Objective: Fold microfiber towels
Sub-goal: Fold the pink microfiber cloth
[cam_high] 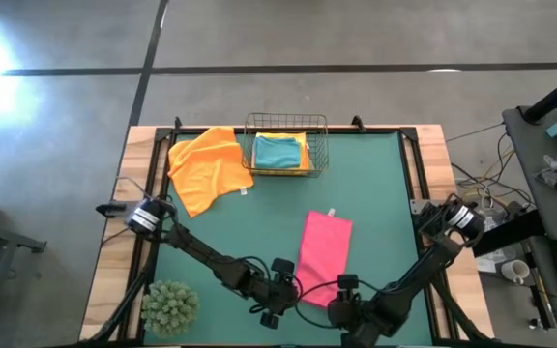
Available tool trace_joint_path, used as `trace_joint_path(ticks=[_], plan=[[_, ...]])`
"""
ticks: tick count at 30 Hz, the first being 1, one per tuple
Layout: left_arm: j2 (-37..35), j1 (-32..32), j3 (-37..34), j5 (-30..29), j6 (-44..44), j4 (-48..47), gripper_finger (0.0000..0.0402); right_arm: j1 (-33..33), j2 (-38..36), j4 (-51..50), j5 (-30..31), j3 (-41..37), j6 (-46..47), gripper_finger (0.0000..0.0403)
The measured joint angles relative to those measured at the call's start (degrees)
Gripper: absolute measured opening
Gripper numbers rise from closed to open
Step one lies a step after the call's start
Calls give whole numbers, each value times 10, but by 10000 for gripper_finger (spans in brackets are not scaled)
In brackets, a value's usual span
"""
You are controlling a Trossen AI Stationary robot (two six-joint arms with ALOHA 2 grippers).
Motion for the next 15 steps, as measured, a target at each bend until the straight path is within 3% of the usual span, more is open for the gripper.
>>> trace_joint_path(ticks=[15], plan=[[22, 10, -9, -58, 39, 3, 173, -7, 18, -15, -7, -8, 28, 139]])
